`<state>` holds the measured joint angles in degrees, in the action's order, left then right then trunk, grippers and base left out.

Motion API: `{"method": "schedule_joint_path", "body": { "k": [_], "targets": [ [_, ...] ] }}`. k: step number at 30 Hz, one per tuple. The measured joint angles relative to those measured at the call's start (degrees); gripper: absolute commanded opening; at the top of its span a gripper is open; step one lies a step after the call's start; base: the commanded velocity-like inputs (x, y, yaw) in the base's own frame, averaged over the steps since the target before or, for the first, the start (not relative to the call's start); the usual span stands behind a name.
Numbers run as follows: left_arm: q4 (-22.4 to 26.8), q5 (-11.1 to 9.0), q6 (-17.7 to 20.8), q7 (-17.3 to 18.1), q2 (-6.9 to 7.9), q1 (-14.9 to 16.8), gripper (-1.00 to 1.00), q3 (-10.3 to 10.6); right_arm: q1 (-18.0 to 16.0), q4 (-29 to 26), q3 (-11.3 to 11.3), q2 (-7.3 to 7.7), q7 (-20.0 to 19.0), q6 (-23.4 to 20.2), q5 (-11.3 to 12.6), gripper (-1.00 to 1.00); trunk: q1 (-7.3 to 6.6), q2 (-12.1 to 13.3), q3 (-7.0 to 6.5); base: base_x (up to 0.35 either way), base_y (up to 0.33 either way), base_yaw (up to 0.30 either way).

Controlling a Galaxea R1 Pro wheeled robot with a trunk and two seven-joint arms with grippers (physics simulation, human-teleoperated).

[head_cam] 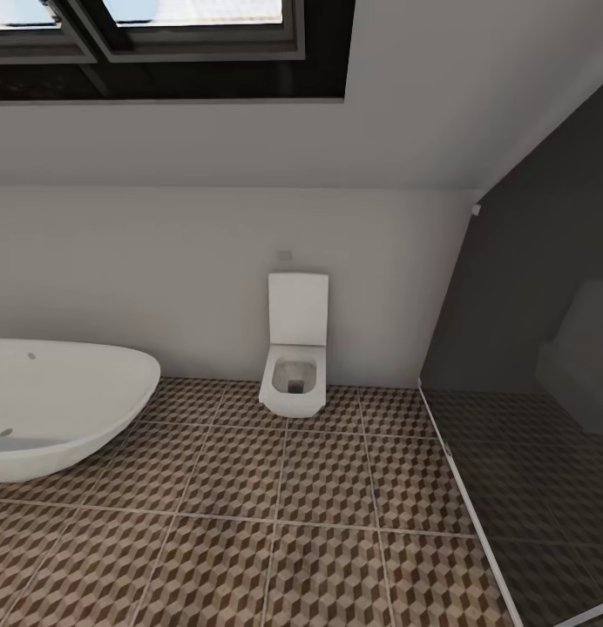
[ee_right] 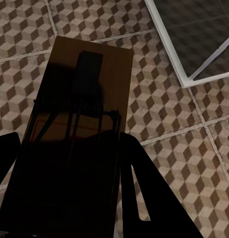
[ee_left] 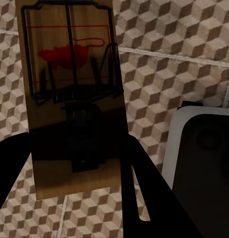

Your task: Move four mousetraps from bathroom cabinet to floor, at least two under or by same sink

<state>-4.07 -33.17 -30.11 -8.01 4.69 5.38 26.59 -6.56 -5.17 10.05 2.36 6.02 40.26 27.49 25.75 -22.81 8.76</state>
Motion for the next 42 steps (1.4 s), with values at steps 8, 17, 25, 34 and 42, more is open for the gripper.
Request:
{"method": "schedule_joint_path", "body": {
  "k": [8,17,25,34,42],
  "targets": [
    [0.00,0.02,-0.01,0.00,0.00,0.00,-1.00,0.00,0.00,0.00,0.00,0.00,0.00,0.00,0.00,-1.00,0.00,0.00,0.00,0.000,0.000,0.000],
    [0.00,0.01,0.00,0.00,0.00,0.00,-1.00,0.00,0.00,-0.01,-0.01,0.00,0.00,0.00,0.00,-1.00,0.00,0.00,0.00,0.000,0.000,0.000],
    [0.00,0.00,-0.01,0.00,0.00,0.00,-1.00,0.00,0.00,0.00,0.02,0.00,0.00,0.00,0.01,-1.00,0.00,0.00,0.00,0.000,0.000,0.000],
    [0.00,0.01,-0.01,0.00,0.00,0.00,-1.00,0.00,0.00,-0.01,0.01,-0.02,0.00,0.00,-0.01,-1.00,0.00,0.00,0.00,0.000,0.000,0.000],
    [0.00,0.00,-0.01,0.00,0.00,0.00,-1.00,0.00,0.00,-0.01,-0.01,0.00,0.00,0.00,-0.02,-1.00,0.00,0.00,0.00,0.000,0.000,0.000]
  ]
}}
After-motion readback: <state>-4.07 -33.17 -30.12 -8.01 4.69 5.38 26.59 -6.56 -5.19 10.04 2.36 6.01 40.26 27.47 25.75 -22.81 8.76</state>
